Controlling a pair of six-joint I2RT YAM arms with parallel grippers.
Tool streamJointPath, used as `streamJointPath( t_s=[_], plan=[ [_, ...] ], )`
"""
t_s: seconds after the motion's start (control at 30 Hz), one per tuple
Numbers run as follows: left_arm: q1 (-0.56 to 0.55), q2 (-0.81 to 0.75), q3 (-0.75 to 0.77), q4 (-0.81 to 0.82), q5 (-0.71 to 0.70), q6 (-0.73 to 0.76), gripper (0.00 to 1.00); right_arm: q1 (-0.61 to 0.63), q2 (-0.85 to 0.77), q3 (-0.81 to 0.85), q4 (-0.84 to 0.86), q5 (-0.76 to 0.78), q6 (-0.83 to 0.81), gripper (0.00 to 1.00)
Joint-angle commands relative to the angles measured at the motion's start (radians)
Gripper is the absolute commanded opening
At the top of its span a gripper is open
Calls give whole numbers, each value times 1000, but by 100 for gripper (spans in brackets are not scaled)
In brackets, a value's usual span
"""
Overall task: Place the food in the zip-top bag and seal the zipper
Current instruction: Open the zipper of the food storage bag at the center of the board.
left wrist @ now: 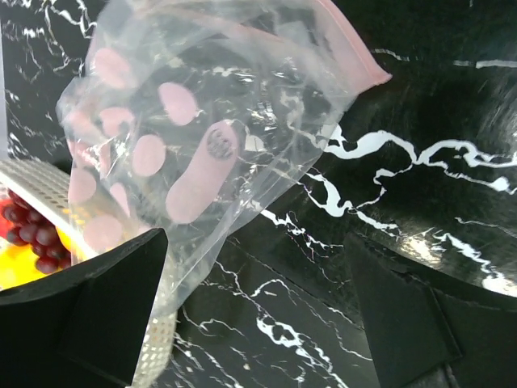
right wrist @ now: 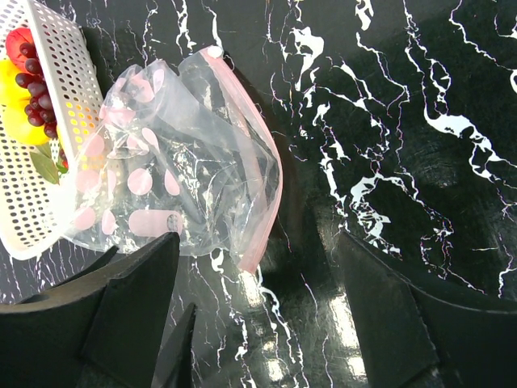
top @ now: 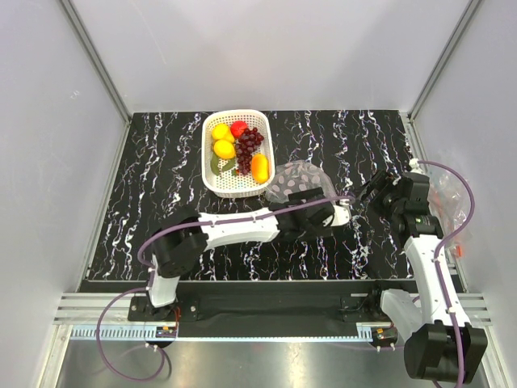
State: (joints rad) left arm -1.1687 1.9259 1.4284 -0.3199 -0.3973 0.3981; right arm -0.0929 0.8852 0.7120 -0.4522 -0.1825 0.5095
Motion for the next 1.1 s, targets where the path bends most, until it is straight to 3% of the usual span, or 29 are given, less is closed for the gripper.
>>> streamJointPath(
  t_s=[0.0, 0.17, 0.3, 0.33, 0.4, 0.43, 0.47, 0.83, 1.07],
  plan=[
    [-14, 39, 64, -36, -60, 108, 97, -5, -9, 35, 10, 2, -22, 87],
    [-11, 125, 130, -33, -129, 149, 93, -5, 6, 33, 27, -9, -19, 86],
    [3, 202, 174, -5, -175, 169, 79, -5, 9, 35, 35, -5, -20, 86],
    [6, 209, 184, 5, -193, 168, 57, -5, 12, 37, 35, -6, -20, 87],
    [12, 219, 193, 25, -219, 165, 31, -5, 14, 35, 35, -2, -20, 87],
    [14, 216, 187, 47, -235, 159, 8, -5, 14, 34, 37, 0, -20, 87],
    [14, 213, 179, 53, -238, 153, 0, -5, 12, 32, 37, 2, -20, 87],
    [87, -194, -167, 255, 4, -212, 0, -5, 6, 4, 49, -40, -31, 86],
    [156, -412, -339, 317, 239, -355, 0, -5, 1, -23, 81, -184, -72, 84]
  ],
)
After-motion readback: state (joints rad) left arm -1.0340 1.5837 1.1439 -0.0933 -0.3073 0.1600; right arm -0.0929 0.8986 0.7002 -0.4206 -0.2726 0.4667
